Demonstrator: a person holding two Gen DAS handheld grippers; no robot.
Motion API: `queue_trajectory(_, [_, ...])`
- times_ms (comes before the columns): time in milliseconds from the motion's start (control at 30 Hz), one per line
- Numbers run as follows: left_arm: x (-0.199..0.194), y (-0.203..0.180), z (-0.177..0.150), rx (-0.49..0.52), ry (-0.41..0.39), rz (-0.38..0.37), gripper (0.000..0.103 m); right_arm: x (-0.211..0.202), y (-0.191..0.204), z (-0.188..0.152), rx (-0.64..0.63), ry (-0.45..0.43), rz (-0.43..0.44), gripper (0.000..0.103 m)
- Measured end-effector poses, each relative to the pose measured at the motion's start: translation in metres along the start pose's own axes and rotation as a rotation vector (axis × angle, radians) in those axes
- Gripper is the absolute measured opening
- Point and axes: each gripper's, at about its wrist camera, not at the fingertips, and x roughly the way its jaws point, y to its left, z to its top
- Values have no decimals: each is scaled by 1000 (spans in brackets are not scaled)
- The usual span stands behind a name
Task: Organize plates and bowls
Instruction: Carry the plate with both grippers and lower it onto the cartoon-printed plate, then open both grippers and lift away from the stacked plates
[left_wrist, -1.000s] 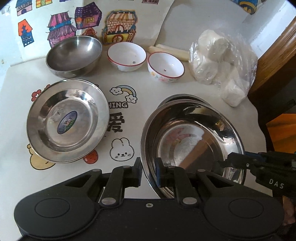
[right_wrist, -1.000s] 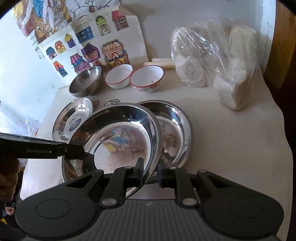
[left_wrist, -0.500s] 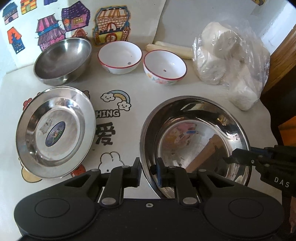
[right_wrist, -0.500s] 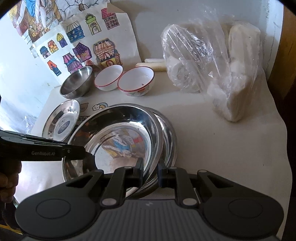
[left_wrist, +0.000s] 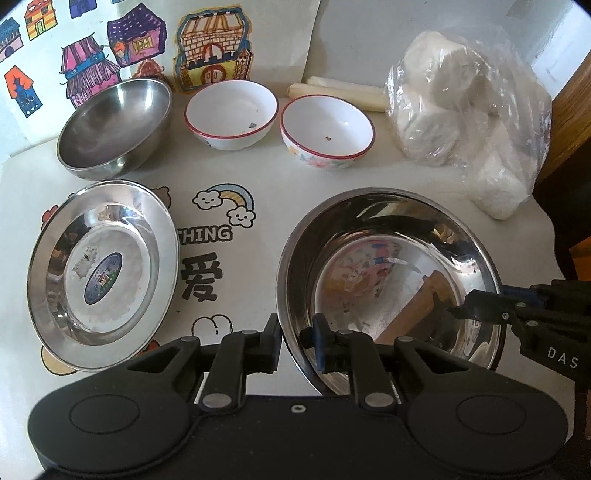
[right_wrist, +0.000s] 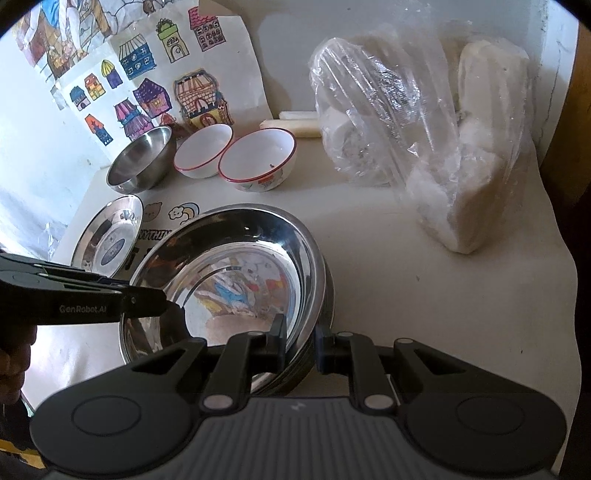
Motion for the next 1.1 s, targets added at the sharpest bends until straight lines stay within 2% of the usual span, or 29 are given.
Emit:
queue_trajectory(333, [8, -2, -2, 2, 26, 13, 22, 3, 3, 2, -35, -4, -22, 18])
queue_trajectory(867, [15, -2, -5, -11, 48, 7, 22, 9, 17, 4, -118, -19, -110, 18])
queue_trajectory(1000, [12, 1, -6, -11, 47, 15, 24, 11, 14, 3, -98, -14, -124, 22])
queue_trajectory(1100, [8, 4, -7, -15, 40, 16, 31, 8, 13, 1, -87, -21, -130, 23])
